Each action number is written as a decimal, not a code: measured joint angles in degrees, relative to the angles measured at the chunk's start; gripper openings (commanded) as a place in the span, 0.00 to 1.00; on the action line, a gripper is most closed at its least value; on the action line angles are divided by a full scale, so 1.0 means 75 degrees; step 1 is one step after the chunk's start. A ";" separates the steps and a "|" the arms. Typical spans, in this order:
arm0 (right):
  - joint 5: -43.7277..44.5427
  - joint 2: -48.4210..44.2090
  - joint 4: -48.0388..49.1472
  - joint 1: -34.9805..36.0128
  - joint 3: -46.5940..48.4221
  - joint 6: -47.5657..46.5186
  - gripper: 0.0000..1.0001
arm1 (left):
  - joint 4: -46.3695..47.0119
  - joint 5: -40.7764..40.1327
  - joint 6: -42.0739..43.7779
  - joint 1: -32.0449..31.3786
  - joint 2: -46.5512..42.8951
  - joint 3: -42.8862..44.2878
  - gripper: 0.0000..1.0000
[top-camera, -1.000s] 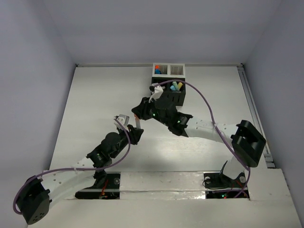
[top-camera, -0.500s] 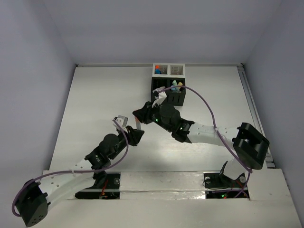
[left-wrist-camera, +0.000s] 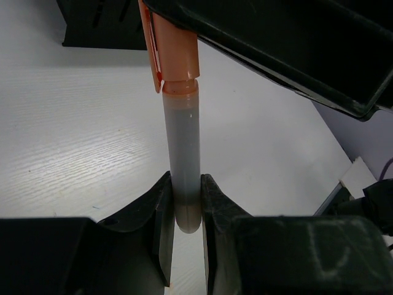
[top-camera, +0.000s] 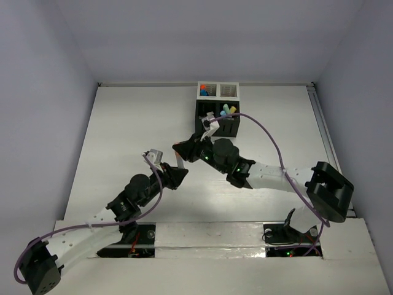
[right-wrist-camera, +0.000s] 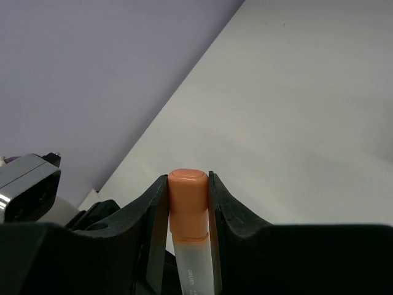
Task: Sort the stationery into containers
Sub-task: Close the pen cap on the pen, then place the pen in the storage box.
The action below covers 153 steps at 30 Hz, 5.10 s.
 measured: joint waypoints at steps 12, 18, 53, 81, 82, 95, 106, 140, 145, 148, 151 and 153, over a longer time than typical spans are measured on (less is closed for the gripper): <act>-0.0373 -0.0571 0.0055 0.0000 -0.0058 -0.0315 0.00 | -0.0370 0.0388 -0.0079 0.0003 -0.0408 0.0449 0.00; -0.0207 -0.0446 -0.0609 0.0000 0.0239 -0.0437 0.00 | -0.0866 0.0216 0.0000 0.0003 0.0154 0.0839 0.00; 0.2046 -0.0411 -0.1186 0.0839 0.0274 -0.0851 0.00 | -0.2133 -0.0201 0.0816 -0.0099 0.0688 0.1626 0.00; 0.2410 -0.0128 0.1559 0.0644 -0.1600 0.1195 0.00 | -0.5167 0.1233 0.1702 0.0574 0.3028 0.4060 0.00; 0.2457 -0.0140 0.1521 0.0644 -0.1600 0.1209 0.00 | -0.5164 0.1288 0.1679 0.0595 0.3042 0.4062 0.00; 0.2192 -0.0688 -0.0178 -0.0050 -0.0516 0.0784 0.00 | -0.1265 0.1853 0.0551 0.0898 0.2404 0.2489 0.18; 0.1760 -0.0198 -0.1851 -0.0836 0.0595 0.0309 0.00 | 0.1078 0.1853 0.0251 0.1003 0.1192 0.1699 0.88; 0.3127 0.2154 -0.0207 -0.3893 0.2605 -0.4162 0.00 | 0.1227 0.1591 0.0367 0.1003 0.0201 0.0076 0.95; 0.3133 0.2183 0.0280 -0.3893 0.2194 -0.3902 0.00 | 0.1247 0.1571 0.0379 0.1003 0.0358 0.0076 0.95; 0.3124 0.2183 0.0542 -0.3893 0.1702 -0.3678 0.12 | 0.1253 0.1568 0.0376 0.1003 0.0396 0.0076 0.95; 0.3069 0.2081 0.0871 -0.3923 0.1247 -0.3529 0.45 | 0.1314 0.1565 0.0373 0.1003 0.0417 0.0076 0.95; 0.2975 0.1912 0.0886 -0.3934 0.1061 -0.3421 0.66 | 0.1364 0.1539 0.0370 0.1003 0.0443 0.0076 0.95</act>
